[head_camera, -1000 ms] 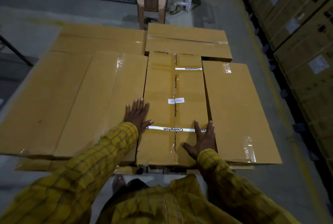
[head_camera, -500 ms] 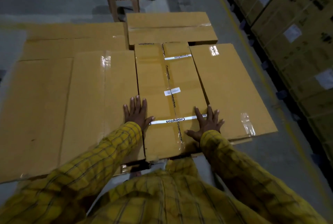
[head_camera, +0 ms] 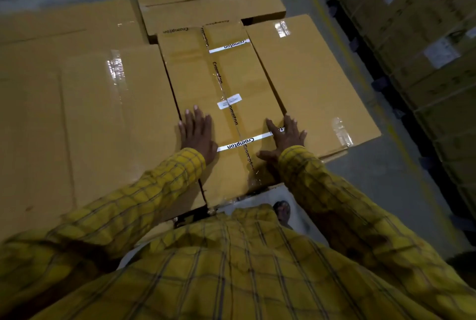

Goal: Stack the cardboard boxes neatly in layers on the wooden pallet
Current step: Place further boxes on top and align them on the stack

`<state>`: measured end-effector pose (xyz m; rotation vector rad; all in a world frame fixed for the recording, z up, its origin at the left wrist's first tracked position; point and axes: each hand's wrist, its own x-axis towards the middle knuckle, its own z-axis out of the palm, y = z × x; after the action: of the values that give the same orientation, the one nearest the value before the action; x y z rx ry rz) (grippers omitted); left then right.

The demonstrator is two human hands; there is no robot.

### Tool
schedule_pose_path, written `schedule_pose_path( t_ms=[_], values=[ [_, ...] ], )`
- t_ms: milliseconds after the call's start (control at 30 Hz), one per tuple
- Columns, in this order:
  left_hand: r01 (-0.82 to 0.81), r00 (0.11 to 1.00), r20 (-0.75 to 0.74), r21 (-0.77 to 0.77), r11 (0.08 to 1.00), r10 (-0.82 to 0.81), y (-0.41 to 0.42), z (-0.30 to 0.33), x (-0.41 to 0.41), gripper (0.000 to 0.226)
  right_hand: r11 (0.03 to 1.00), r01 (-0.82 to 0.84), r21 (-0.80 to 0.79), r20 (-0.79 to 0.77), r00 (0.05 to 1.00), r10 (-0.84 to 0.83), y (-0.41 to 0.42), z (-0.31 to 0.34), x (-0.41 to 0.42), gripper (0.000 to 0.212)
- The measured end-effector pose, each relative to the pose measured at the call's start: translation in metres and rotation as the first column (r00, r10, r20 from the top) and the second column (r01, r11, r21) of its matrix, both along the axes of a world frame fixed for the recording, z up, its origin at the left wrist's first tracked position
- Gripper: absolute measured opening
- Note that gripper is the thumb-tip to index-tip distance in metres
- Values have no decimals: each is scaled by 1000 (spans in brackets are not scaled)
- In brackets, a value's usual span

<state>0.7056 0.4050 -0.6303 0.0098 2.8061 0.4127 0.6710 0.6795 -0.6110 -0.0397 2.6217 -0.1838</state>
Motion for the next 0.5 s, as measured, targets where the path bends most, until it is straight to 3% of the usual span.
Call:
schedule_pose_path(
  t_ms=[167,300,400,500],
  values=[
    [213,969,-135,33,976,-207,76,12,-44,85,996,-92,-21,-84,992,90,33,6,-18,112],
    [331,924,-216,37,943,-316,144,13,-88,76,996,-62,-65,-214,976,46,81,9,-51,98],
    [297,932,-224,18,955,-286,183,9,-114,76,999,-12,45,-257,966,23,130,10,-87,90],
    [149,976,-164,21,989,-143,204,-2,-128,81,988,53,143,-275,961,-12,184,4,-118,91]
  ],
)
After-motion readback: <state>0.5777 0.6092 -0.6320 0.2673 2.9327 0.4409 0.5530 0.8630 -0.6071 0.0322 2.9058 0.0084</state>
